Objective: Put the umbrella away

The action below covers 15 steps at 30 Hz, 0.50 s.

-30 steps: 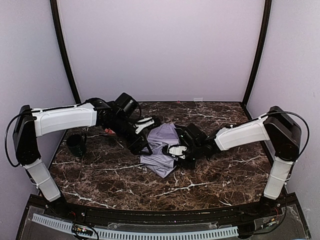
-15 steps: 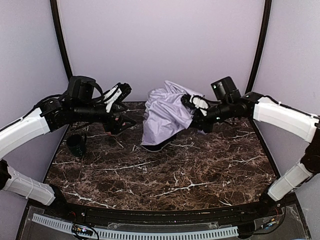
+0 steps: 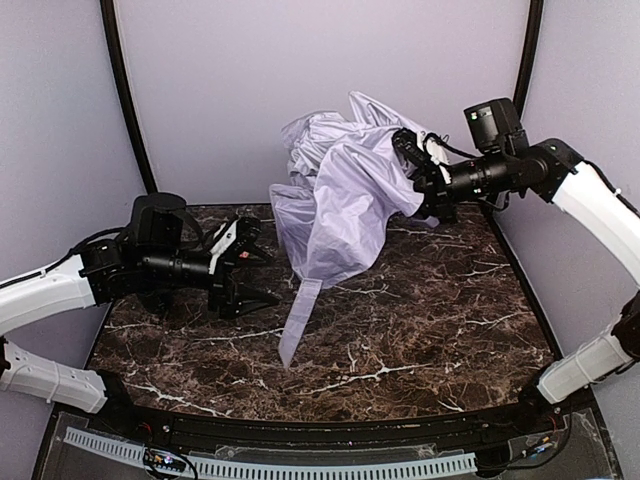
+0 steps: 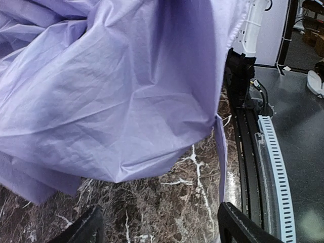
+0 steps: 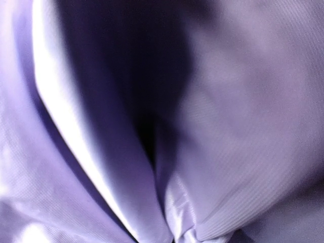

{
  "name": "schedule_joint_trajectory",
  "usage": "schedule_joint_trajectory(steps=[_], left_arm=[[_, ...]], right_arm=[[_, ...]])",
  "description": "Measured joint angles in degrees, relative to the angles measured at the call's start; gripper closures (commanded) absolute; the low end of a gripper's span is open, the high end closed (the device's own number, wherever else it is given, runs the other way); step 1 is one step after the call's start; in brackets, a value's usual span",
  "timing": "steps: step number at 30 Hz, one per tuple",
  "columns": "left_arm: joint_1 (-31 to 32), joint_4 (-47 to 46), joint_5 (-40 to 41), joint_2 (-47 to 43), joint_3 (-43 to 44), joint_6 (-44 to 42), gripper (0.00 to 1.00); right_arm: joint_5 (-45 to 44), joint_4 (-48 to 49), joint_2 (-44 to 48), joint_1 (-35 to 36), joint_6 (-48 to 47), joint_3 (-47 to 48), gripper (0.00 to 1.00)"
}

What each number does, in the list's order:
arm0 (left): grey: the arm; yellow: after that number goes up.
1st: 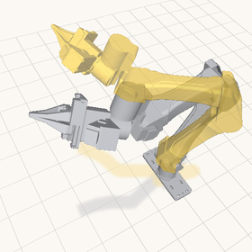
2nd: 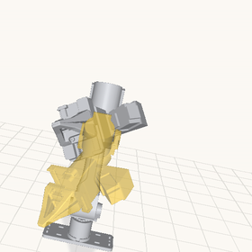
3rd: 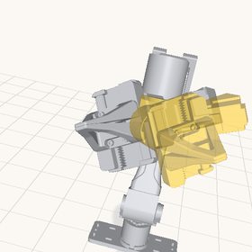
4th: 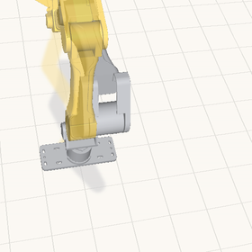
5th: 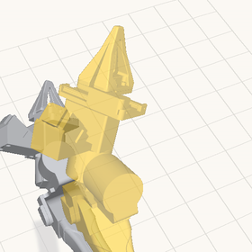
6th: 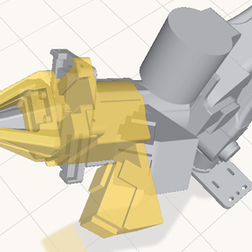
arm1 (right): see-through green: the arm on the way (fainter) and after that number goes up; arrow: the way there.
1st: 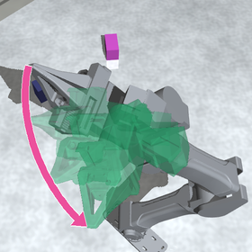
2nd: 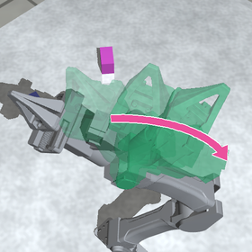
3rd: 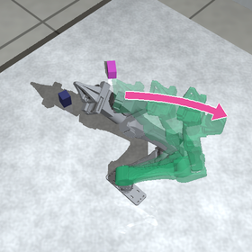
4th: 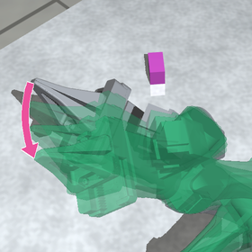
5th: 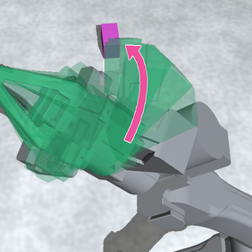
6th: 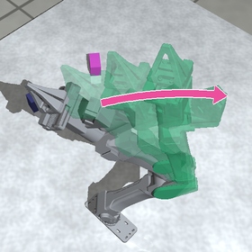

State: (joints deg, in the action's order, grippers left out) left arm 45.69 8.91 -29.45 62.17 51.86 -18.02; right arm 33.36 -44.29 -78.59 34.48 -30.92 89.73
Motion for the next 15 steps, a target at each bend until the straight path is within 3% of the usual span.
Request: schedule_joint_trajectory(steps=[12,14,15], left_arm=[[5.0,-12.9,-5.6,6.4,-4.8,0.5,0.09],[5.1,-15.4,-4.3,8.6,-5.2,0.5,0.13],[5.1,-16.8,-3.4,9.8,-5.4,0.4,0.2]], right_arm=[[-2.3,-3.6,-2.1,0.0,-1.5,6.5,1.0],[-2.4,-4.0,-2.2,0.0,-1.7,6.6,1.0],[-2.5,-4.1,-2.2,0.0,-1.8,6.7,1.0]])
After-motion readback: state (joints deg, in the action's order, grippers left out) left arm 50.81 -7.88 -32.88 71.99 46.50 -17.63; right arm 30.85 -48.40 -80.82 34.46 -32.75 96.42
